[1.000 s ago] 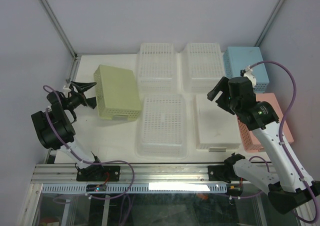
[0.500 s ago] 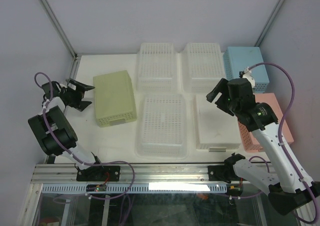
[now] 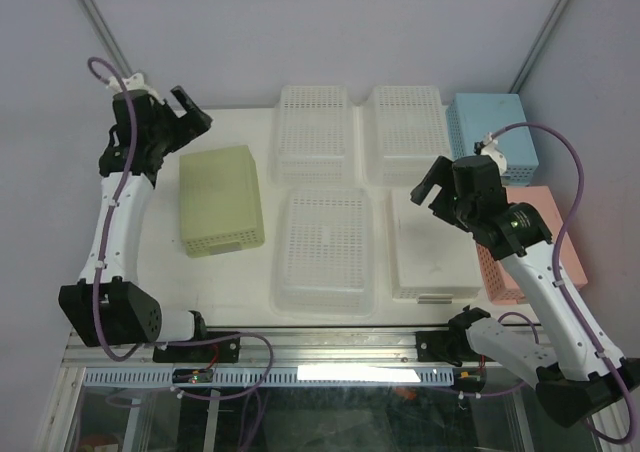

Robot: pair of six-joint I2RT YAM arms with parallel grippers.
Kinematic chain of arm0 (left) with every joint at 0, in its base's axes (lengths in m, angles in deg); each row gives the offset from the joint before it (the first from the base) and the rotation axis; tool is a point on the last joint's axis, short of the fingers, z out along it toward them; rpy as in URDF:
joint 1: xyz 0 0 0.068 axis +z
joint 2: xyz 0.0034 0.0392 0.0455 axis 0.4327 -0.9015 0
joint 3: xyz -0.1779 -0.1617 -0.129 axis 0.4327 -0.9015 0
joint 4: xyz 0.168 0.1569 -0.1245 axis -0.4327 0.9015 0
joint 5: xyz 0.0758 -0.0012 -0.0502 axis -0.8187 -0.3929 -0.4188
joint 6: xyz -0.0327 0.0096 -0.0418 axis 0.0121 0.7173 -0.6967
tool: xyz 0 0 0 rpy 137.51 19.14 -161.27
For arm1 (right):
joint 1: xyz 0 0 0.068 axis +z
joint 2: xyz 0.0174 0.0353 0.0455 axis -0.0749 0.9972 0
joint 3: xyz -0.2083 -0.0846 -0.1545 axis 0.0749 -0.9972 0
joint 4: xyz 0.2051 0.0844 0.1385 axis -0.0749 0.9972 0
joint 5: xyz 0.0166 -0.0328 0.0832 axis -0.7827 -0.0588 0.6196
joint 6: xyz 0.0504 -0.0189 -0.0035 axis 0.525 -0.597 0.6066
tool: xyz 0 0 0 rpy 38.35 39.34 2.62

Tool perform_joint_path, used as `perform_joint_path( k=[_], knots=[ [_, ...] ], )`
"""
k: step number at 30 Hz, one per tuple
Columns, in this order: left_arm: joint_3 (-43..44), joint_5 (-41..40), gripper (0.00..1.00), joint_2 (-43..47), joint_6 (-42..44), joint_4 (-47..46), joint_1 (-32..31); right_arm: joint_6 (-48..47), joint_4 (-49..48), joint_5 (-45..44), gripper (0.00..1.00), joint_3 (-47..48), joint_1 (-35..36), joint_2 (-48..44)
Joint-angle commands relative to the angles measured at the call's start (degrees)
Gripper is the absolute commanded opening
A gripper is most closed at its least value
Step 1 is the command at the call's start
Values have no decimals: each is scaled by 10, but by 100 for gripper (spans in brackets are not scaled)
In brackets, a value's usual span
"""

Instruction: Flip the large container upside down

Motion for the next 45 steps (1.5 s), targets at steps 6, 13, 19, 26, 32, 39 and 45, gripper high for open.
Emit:
perform_joint_path(
  k=[6,13,19,26,32,39,45],
  knots=[
    [88,-142,99,26,91,50,-216,-34,27,-77,94,44,-3,-6],
    [112,-136,99,17,93,45,-284,-36,28,-115,95,41,-3,-15],
    [113,-135,99,22,101,27,-304,-37,32,-154,95,45,-3,-13],
    [98,-97,99,37,113,-6,-305,-44,29,-207,95,39,-3,-30],
    [30,5,99,70,132,-75,-310,-118,-46,-233,96,4,-3,-98],
    [-54,57,99,101,137,-103,-326,-218,-190,-220,99,-84,-3,-221],
    [-110,86,99,119,144,-115,-337,-223,-279,-249,99,-161,-3,-314]
  ],
)
